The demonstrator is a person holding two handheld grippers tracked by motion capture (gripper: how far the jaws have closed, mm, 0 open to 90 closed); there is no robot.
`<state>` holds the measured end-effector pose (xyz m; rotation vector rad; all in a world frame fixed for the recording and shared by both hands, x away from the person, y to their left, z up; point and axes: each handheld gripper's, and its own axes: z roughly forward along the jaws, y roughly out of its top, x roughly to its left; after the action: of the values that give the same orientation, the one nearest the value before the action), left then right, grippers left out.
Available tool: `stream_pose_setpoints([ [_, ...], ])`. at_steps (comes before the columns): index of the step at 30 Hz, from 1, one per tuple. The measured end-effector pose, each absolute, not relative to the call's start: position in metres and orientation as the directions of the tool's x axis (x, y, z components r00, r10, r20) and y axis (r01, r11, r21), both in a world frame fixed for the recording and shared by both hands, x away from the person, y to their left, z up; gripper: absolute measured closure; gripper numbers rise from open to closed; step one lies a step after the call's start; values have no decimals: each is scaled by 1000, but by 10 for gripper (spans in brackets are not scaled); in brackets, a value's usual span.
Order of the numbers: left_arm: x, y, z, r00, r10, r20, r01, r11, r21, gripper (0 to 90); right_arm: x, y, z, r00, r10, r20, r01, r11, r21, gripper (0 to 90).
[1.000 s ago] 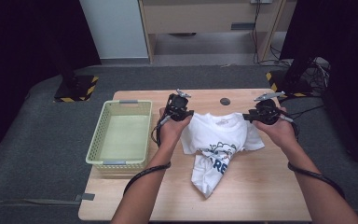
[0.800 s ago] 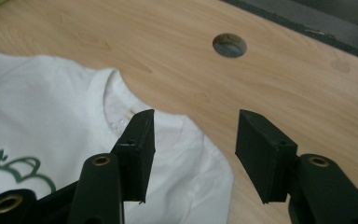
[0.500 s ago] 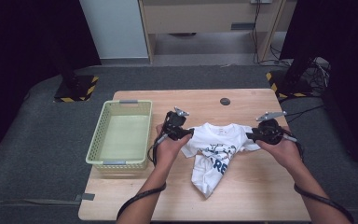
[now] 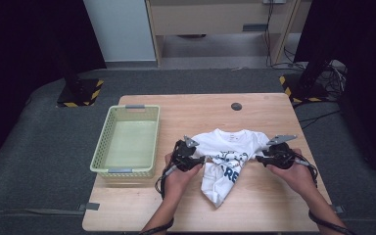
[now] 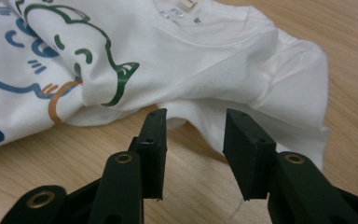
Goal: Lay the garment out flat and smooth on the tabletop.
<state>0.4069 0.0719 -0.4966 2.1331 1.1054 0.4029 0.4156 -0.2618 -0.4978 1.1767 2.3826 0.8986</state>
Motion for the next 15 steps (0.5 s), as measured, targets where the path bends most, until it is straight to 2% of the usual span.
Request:
stream_pose_setpoints([
  [8, 407, 65, -519, 585, 810, -44, 613, -406, 678, 447, 415, -249, -511, -620, 784, -35, 574, 484, 661, 529],
  [13, 413, 61, -527, 582, 811, -62, 620, -392, 680, 429, 417, -241, -516, -626, 779, -37, 572, 491, 657, 537],
  [15, 416, 60, -527, 579, 813, -60, 617, -389, 684, 454, 420, -238, -518, -629, 777, -38, 573, 496, 653, 567],
])
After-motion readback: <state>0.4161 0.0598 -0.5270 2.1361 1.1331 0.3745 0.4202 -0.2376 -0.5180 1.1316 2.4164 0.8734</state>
